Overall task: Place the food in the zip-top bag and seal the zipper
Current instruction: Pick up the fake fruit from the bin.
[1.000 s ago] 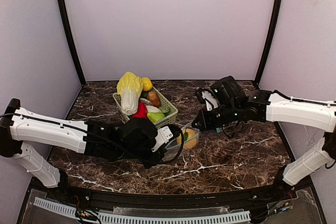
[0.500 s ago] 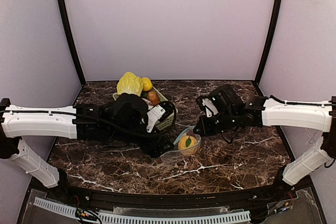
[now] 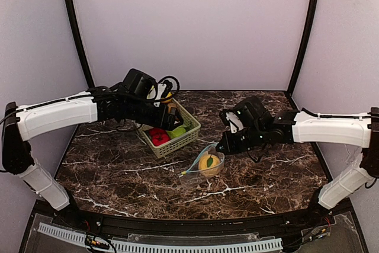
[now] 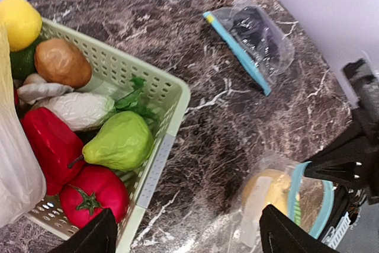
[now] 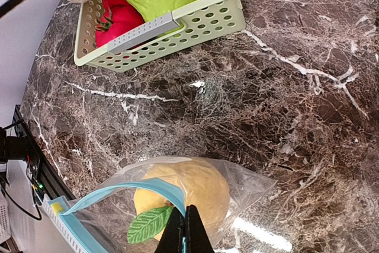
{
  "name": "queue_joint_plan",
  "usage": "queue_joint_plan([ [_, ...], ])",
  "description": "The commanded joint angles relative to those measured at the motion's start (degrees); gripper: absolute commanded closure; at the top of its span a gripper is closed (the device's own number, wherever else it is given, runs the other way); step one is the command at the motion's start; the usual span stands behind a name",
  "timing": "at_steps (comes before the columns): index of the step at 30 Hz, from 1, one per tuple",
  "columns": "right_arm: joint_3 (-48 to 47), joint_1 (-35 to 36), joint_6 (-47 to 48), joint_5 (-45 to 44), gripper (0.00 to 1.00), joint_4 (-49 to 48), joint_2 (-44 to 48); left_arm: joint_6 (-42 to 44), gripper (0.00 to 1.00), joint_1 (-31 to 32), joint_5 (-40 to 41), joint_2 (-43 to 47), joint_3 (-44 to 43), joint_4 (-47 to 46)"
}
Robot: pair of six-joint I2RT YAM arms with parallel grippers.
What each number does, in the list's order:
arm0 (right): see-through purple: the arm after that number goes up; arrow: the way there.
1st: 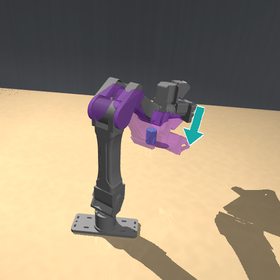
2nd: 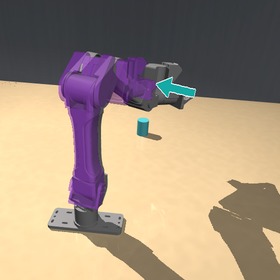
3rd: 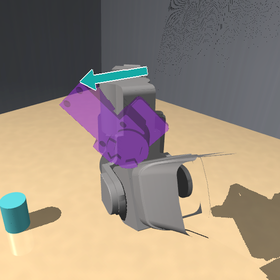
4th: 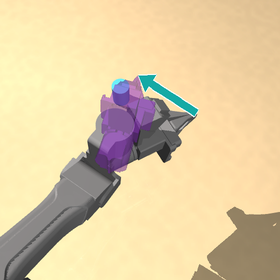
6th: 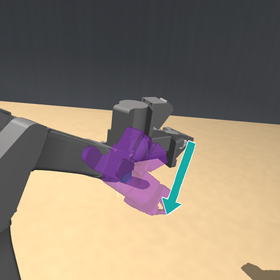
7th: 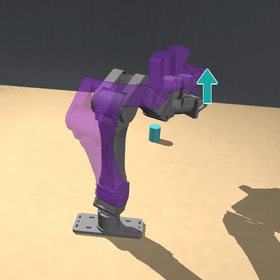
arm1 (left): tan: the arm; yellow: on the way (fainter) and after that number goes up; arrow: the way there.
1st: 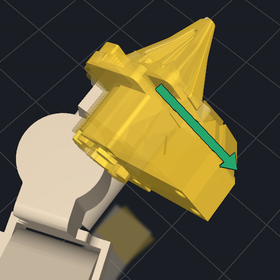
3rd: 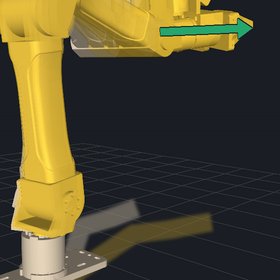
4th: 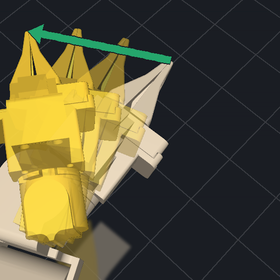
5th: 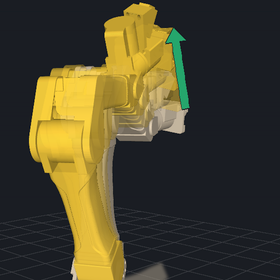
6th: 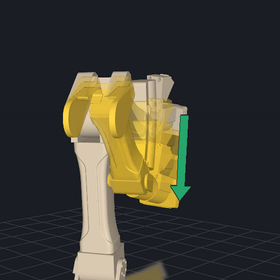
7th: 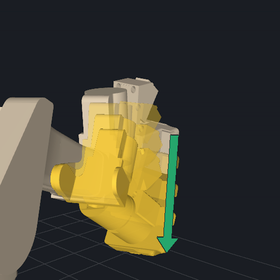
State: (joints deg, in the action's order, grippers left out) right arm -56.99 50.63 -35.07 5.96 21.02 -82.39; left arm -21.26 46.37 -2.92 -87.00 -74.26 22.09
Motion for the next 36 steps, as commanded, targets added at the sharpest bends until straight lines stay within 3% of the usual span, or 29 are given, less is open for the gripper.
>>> queue_joint_plan([
  [1, -0.4, 0.3, -0.4, 1.1, 1.00, -2.2, -0.8, -0.2, 0.18, -3.0, -3.7, -6.3, -2.6, 1.3],
  [13, -0.3, 0.3, -0.4, 1.9, 1.00, -2.7, -1.2, -1.7, 0.22, -6.9, 0.6, -14.8, -5.2, 0.9],
  [21, 0.0, 0.4, -0.4, 2.0, 1.00, -2.8, -1.0, -4.6, 0.24, -7.8, -1.0, -16.6, -3.6, -2.5],
  [36, 0.3, 0.5, -0.7, 2.0, 1.00, -3.0, -0.6, -10.3, 0.36, -7.9, 0.1, -16.9, 0.9, -6.5],
])
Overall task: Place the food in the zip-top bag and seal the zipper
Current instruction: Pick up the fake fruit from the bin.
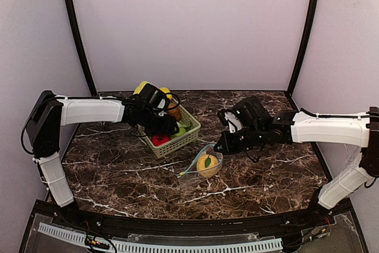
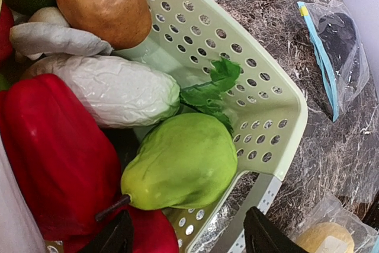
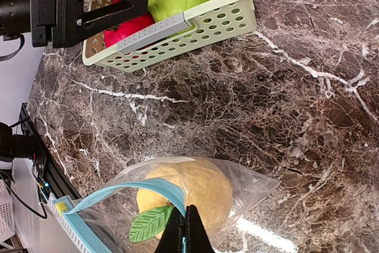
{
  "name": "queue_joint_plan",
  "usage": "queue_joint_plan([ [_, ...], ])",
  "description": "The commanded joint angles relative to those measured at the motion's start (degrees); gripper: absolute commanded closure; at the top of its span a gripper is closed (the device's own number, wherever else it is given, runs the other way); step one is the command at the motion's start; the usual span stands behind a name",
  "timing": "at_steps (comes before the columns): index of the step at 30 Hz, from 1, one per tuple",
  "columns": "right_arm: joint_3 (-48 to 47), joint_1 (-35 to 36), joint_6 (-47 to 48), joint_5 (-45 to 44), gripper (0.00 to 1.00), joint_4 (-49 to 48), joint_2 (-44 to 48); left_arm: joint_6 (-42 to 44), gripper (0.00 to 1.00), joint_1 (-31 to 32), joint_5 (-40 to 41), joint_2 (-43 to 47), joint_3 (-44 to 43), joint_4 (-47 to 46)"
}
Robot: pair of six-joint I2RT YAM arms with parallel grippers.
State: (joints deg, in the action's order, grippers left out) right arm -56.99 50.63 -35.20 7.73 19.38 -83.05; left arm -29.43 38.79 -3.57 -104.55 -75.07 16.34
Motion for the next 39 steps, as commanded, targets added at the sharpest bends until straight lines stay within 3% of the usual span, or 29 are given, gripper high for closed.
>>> queue_joint_plan([
  [1, 0.3, 0.5, -0.6, 0.2, 1.00, -1.4, 0.0, -2.6, 0.37, -0.3, 1.3, 0.8, 1.9, -0.8],
  [32, 0.0, 0.8, -0.4, 1.0, 1.00, -2.0, -1.0, -3.7, 0.43, -0.3, 6.5, -5.9, -1.7, -6.3],
  [39, -0.2, 1.0, -0.1, 1.7, 1.00, -2.1, -1.3, -3.7, 0.52, -0.3, 7.5, -6.5, -2.2, -8.7],
])
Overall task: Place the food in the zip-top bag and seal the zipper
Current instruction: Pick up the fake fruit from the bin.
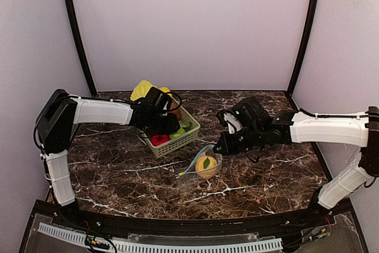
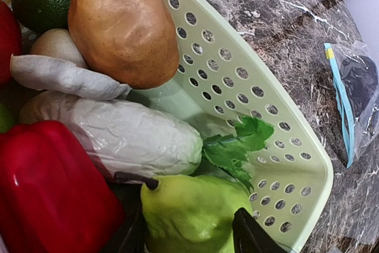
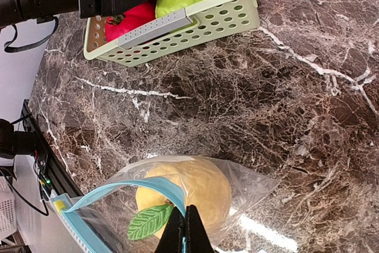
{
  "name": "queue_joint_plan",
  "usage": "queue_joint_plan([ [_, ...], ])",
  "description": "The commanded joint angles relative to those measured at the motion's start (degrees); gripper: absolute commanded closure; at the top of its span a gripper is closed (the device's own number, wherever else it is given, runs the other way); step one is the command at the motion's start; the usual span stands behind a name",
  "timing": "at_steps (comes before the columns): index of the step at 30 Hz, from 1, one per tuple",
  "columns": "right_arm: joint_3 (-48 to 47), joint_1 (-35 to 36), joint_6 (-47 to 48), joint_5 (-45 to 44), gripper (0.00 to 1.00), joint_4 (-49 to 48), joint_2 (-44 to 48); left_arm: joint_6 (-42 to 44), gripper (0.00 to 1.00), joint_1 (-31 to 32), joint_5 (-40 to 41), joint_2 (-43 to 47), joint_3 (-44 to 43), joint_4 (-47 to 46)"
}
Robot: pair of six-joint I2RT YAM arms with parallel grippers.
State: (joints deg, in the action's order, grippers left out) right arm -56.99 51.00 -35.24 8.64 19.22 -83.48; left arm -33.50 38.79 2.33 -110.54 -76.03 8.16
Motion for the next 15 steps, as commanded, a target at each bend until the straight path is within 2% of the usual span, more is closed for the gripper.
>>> queue_joint_plan([
  [1, -0.2, 0.6, 0.0, 0.8, 1.00, -1.9, -0.9, 0.3, 0.53, -0.3, 1.6, -0.6, -1.2, -0.7],
  [4, -0.2, 0.7, 0.0, 1.1, 1.00, -1.9, -1.0, 0.5, 0.55, -0.3, 2.2, -0.8, -1.4, -1.1],
  [9, -0.8, 0.8, 0.2, 1.5, 1.00, -1.9, -1.5, 0.6, 0.44, -0.4, 2.0, -2.9, -4.0, -0.2],
  [15, -1.3, 1.0, 0.6, 1.8, 1.00, -1.9, -2.0, 0.3, 0.42, -0.9, 3.0, -5.5, -6.9, 0.8],
])
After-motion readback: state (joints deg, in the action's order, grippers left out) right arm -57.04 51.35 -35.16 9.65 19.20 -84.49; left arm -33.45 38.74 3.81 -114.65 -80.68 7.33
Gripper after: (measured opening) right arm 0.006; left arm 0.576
